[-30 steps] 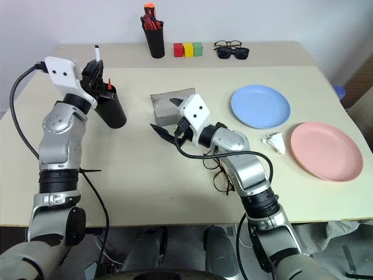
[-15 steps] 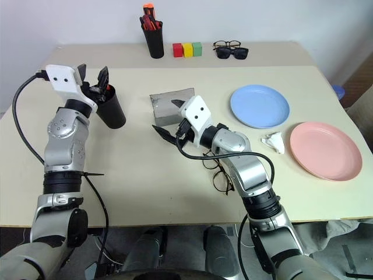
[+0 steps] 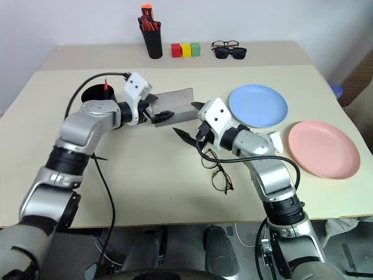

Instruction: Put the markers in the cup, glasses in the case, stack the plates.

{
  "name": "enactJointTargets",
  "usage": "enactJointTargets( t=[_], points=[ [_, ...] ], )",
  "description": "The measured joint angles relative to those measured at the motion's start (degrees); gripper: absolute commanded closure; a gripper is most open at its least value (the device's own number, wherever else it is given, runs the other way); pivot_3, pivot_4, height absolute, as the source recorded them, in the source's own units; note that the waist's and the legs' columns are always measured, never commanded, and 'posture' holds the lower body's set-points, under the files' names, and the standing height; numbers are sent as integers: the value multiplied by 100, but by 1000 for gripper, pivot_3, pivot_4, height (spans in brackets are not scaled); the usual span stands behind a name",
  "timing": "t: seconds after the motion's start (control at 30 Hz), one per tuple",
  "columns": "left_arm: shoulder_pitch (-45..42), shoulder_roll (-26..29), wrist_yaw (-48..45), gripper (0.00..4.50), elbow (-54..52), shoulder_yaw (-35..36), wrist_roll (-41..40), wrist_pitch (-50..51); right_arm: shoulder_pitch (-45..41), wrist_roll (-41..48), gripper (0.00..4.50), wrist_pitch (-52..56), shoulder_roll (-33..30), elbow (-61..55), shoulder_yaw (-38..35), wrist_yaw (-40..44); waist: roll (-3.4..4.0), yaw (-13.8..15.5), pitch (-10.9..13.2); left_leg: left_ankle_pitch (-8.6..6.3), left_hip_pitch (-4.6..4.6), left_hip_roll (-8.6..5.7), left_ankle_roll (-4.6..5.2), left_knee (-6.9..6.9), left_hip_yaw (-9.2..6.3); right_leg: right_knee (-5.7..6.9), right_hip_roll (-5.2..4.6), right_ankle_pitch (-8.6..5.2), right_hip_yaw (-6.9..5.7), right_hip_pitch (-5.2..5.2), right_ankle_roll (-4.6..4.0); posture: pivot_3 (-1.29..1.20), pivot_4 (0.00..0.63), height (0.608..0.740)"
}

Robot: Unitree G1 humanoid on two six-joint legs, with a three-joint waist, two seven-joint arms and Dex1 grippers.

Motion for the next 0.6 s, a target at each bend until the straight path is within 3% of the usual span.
enactJointTargets(
  t=[0.17, 0.2, 0.27, 0.5, 0.6],
  points=[
    [-510, -295, -548, 27, 1599, -196, 394, -380, 163, -1, 0, 126, 2, -283, -18, -130, -1, 47, 0, 0, -9, -1, 0, 1, 0, -4, -3, 0, -2, -2, 1, 0, 150, 740],
    [-625, -337, -709, 265, 1815, -215, 455, -506, 190, -1, 0, 163, 1, -319, -21, -163, -1, 58, 0, 0, -9, -1, 0, 2, 0, -6, -5, 0, -3, 0, 1, 0, 150, 740],
    [-809, -376, -1030, 894, 2216, -316, 630, -786, 284, 0, 0, 207, 5, -450, -20, -230, -1, 64, 0, 0, -9, -2, 0, 2, 1, -7, -5, 0, -2, 1, 1, 0, 150, 740],
    [-882, -467, -1728, 4399, 2877, -311, 953, -1526, 398, 0, 0, 314, 6, -574, -33, -371, -1, 35, 0, 0, -8, -2, 0, 1, 0, -2, -4, 0, -2, -3, 1, 0, 150, 740],
    [-805, -405, -2087, 4458, 2778, -306, 988, -1869, 398, 1, 0, 317, -2, -585, -32, -373, -3, 39, 1, 0, -9, -2, 0, 1, 0, -2, -5, 0, -1, -3, 1, 0, 150, 740]
  ],
)
